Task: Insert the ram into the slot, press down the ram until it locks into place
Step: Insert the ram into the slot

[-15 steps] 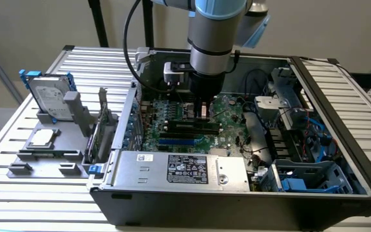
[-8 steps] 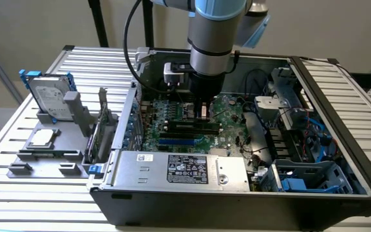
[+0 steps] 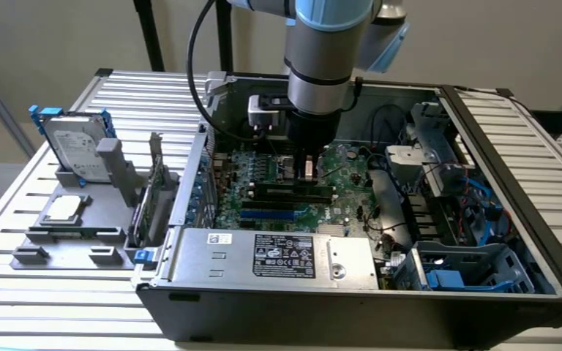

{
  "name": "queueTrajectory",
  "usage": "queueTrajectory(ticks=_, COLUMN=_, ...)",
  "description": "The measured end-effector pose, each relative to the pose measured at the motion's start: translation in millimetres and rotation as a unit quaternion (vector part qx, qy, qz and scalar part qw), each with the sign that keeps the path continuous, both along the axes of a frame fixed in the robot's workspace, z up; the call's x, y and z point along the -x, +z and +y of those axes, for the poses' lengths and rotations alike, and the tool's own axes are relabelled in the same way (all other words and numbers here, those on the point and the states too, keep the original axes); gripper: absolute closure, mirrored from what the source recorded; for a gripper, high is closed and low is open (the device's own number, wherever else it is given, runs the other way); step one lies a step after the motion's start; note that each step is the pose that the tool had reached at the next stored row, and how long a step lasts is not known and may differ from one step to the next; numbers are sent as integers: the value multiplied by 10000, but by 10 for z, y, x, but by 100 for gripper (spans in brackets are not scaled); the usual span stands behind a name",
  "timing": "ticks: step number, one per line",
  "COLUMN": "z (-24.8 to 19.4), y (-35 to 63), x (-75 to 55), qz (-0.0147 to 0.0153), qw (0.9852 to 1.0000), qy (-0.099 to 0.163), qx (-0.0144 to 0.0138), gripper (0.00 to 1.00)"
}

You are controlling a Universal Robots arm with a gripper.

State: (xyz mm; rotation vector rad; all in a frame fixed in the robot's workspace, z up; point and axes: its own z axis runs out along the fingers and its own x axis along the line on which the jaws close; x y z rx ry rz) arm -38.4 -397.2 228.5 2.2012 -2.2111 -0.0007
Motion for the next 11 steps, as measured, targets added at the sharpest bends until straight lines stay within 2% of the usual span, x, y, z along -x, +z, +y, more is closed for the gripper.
queueTrajectory(ticks=11, z=7, y=-8, x=0, qz=-1, qw=10000, qy=0, qx=-1, gripper=87)
